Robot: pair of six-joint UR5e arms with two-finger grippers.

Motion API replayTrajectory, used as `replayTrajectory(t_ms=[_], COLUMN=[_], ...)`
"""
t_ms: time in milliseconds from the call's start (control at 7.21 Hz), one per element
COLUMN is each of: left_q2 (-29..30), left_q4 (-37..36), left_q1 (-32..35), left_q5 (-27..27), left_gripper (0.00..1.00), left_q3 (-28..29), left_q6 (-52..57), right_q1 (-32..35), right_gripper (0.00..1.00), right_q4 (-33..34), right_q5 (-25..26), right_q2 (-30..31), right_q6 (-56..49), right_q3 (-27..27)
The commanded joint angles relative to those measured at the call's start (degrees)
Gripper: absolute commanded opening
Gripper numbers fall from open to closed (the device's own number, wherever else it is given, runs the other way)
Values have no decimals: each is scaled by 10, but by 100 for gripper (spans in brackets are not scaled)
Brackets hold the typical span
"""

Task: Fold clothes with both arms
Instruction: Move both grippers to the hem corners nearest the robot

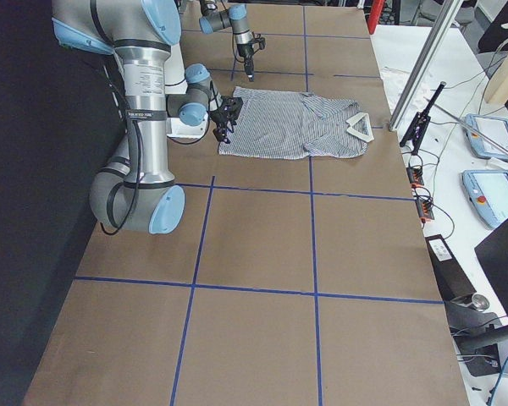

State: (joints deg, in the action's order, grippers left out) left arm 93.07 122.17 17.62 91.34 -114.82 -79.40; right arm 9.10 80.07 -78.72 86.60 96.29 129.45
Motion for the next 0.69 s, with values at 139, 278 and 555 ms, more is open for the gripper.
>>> replayTrajectory(t_ms=[139, 278, 555], left_q2=[-6, -6, -6], left_q4=[-2, -3, -3], left_q1=[-50, -53, -53], left_q5=[-20, -20, -20], left_gripper=[47, 47, 47], left_q3=[1, 3, 7], left_q6=[-30, -30, -30], right_q1=[0, -1, 0], right_gripper=[100, 100, 100], right_q4=[0, 0, 0], right_q5=[4, 4, 5], right_q2=[1, 1, 1], right_q6=[0, 0, 1], right_q3=[0, 0, 0])
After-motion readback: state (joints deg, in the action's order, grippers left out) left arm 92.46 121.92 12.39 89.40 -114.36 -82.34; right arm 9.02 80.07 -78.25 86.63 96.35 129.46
